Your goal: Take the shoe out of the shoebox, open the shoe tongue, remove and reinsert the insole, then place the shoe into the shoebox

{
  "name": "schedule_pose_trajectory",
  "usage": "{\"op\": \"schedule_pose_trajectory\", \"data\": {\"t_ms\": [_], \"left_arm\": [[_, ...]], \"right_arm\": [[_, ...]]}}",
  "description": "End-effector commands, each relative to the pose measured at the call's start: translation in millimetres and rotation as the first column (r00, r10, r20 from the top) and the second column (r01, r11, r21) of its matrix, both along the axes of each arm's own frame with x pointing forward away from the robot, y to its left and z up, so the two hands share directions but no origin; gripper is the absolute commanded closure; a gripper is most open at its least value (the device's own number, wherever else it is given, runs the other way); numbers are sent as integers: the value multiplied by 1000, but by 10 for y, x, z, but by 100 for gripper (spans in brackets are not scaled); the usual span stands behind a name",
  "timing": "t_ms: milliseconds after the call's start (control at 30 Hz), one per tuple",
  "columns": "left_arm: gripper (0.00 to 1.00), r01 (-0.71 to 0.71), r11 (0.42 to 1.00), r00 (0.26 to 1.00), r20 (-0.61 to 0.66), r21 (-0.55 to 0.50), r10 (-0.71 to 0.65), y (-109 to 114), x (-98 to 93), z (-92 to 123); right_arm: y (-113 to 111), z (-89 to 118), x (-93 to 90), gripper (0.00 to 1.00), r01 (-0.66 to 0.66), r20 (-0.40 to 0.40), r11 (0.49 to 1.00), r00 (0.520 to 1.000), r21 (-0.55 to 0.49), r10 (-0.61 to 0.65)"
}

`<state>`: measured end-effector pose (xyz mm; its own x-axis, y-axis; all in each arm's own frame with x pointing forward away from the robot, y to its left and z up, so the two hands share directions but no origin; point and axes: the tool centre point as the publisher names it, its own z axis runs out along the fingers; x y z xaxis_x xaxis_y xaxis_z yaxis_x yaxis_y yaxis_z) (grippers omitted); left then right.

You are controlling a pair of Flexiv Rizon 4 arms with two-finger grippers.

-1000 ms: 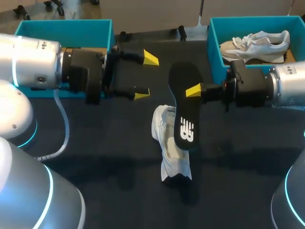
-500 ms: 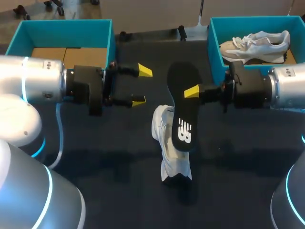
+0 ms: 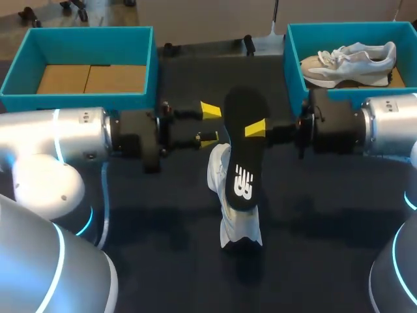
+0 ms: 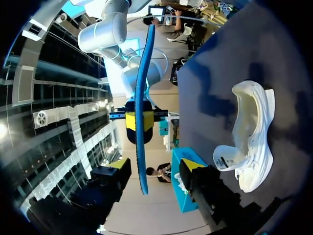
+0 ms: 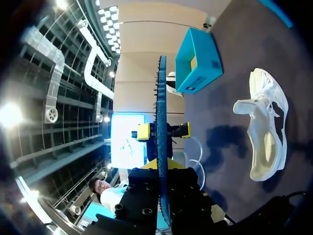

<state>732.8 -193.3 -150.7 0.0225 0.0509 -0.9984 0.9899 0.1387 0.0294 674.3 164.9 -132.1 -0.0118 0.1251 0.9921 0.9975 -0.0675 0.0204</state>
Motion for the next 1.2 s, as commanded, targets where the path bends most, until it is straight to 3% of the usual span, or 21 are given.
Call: {"op": "schedule_pose_trajectory", "data": {"t_ms": [33, 800, 1200], "left_arm": [[51, 10, 1000, 1000, 3, -9, -10, -137, 69, -15], [54, 55, 998, 998, 6, -43, -55, -475, -45, 64], [62, 47, 998, 999, -14, -43, -48, -466, -105, -12]], "right_arm": [[91, -64, 15, 100, -9, -9, 1000, 1000, -1, 9], [141, -116, 12, 100, -28, -23, 1000, 999, 3, 28], [123, -108, 5, 100, -25, -19, 1000, 999, 3, 25]]}}
